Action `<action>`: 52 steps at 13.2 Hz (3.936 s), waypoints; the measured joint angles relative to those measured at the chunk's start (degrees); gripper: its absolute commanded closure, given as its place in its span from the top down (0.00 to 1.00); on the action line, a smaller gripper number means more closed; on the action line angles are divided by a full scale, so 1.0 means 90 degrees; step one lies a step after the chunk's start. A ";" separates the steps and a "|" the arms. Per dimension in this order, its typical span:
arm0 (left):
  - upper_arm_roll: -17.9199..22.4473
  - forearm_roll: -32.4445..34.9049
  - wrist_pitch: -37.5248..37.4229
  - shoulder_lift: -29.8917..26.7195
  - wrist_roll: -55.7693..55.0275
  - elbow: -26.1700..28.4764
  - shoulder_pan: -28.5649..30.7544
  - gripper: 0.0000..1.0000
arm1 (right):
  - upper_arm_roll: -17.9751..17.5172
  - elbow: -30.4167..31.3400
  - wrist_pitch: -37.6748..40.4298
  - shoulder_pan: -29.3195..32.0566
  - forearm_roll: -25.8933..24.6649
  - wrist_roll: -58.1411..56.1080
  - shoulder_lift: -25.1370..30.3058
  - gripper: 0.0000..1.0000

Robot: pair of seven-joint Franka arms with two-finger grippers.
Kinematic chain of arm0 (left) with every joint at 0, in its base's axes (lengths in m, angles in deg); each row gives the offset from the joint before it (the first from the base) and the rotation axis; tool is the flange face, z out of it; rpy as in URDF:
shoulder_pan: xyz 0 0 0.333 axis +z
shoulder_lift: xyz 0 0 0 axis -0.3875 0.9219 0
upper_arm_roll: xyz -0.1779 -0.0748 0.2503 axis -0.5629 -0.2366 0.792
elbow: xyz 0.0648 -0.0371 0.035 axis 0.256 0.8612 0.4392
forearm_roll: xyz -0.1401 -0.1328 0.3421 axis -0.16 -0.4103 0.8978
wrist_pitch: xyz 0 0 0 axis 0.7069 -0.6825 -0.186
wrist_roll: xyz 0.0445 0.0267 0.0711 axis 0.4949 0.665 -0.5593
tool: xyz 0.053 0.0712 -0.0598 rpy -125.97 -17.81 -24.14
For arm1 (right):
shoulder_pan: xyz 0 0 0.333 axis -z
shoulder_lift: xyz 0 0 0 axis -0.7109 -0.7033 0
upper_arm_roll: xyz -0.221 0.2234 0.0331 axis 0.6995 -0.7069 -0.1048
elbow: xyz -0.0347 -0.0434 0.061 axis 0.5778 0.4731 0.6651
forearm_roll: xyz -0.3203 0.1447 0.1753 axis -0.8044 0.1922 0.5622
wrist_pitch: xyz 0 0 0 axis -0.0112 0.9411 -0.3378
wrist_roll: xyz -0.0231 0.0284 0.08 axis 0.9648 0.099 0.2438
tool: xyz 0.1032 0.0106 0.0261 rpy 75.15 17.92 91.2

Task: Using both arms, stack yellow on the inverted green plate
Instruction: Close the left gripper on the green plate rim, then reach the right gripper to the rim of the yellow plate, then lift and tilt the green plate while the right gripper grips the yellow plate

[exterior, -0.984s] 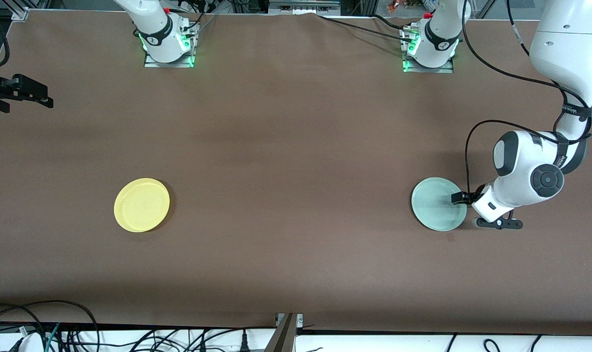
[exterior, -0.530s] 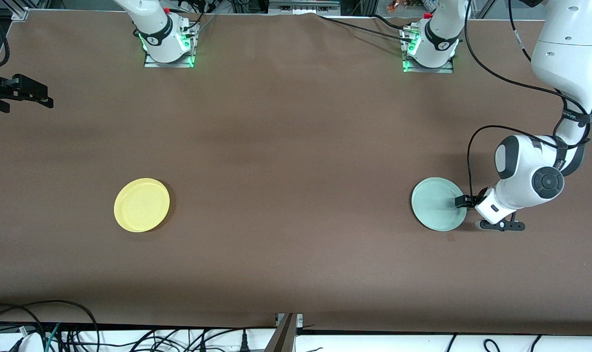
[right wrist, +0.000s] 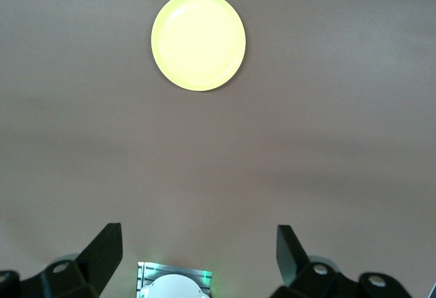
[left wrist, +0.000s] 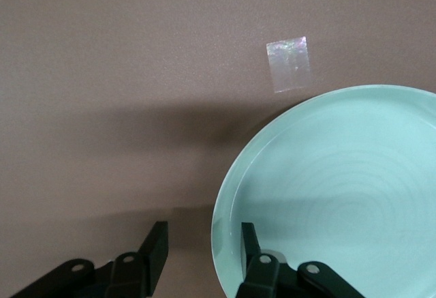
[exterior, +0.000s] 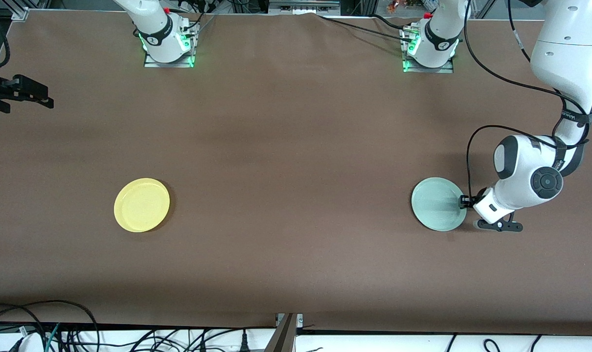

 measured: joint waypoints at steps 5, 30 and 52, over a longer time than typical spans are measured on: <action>-0.0001 0.0000 -0.0003 0.0017 0.0018 0.0006 0.0000 0.36 | 0.0000 -0.0067 -0.0027 0.0000 0.0000 0.0000 -0.0220 1.00; -0.0042 0.0000 -0.0016 0.0075 0.0025 0.0003 0.0000 0.18 | 0.0066 -0.0135 -0.2204 0.0274 0.0141 0.0061 -0.2565 1.00; -0.0399 0.0001 -0.0753 -0.0452 0.0196 -0.0429 -0.0011 0.00 | 0.0083 0.0689 -0.4679 0.0544 0.1175 0.0406 -0.3826 1.00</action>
